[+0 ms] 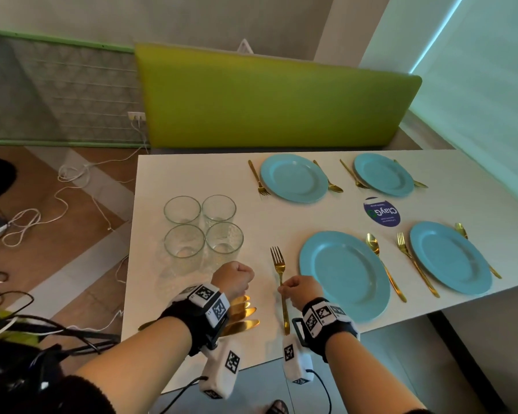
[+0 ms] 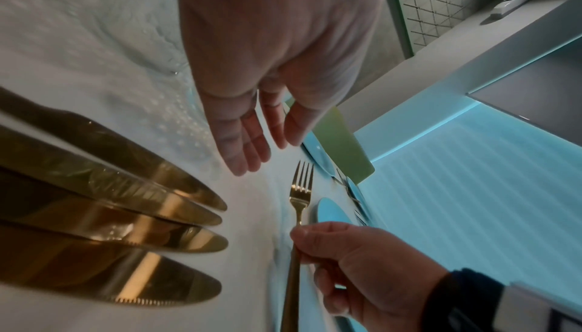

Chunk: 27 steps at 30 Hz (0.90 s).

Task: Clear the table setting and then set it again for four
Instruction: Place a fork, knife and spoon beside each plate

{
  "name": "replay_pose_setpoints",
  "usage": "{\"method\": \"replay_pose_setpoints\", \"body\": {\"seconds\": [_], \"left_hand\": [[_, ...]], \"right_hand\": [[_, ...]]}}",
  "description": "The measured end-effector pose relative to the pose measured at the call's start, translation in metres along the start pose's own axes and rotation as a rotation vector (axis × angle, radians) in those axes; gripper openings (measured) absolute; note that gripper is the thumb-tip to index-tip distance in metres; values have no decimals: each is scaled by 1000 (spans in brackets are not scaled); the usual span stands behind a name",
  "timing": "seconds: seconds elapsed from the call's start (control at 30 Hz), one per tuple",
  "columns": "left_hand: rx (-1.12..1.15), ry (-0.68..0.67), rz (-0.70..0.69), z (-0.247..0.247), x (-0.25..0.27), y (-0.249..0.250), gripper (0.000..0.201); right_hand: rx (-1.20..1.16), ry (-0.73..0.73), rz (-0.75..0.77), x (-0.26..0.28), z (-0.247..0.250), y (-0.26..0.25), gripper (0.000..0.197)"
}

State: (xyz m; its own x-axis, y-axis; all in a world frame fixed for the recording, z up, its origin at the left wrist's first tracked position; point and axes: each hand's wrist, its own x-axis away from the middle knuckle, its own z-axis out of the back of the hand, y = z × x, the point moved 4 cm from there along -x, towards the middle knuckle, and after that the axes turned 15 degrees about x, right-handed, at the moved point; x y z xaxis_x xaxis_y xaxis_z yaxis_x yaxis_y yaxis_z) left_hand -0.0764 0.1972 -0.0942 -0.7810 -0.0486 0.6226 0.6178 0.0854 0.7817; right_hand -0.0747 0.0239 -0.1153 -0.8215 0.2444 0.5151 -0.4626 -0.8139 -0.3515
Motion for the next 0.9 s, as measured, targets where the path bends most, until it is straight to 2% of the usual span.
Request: {"method": "replay_pose_setpoints", "body": {"seconds": [0.1,0.2,0.53,0.9], "left_hand": [[1,-20,-6,1,1,2,16],[2,-26,-15,1,1,6,17],[0,-37,6,-1,1,4,15],[-30,-41,16,-3,5,2,15]], "right_hand": [[94,22,-23,-4,1,5,28],[167,47,-27,-7,6,5,10],[300,130,-85,-17,9,11,24],[301,173,-124,-26,17,27,31]]}}
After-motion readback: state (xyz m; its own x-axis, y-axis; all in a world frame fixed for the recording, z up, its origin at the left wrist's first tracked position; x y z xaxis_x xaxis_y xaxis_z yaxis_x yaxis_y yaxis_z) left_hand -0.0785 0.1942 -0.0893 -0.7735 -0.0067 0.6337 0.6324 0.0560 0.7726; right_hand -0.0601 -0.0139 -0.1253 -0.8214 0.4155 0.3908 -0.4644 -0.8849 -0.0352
